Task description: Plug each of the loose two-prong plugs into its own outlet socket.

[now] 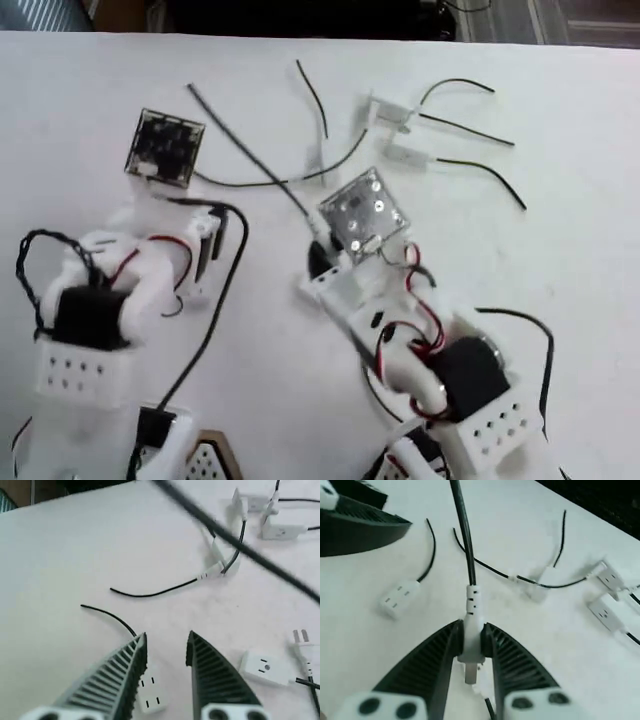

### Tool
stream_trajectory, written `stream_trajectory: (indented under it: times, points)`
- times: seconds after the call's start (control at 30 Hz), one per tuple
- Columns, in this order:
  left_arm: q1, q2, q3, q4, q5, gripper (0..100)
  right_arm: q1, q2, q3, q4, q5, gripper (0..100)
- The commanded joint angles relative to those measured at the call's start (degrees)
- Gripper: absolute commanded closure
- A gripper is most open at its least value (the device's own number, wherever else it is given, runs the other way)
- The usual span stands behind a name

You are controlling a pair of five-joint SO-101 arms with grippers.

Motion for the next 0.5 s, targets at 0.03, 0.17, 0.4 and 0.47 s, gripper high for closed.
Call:
stream_trajectory:
  times: [0.03, 0.17, 0.4, 0.47]
  points:
    - [0.92, -3.56, 2.81, -5.01, 5.1, 85, -6.11, -3.74, 2.46, -6.64, -3.08, 98.1]
    - [1.27, -3.74, 5.36, -6.42, 5.27, 85, -10.42, -3.82, 5.27, -10.24, -4.48, 98.1]
    - [9.45, -3.82, 5.27, -2.99, 0.0, 81, -13.58, -3.82, 9.76, -15.43, -4.31, 98.1]
    - [11.38, -3.82, 5.27, -2.73, 0.0, 81, -13.58, -3.82, 9.85, -15.6, -4.22, 98.1]
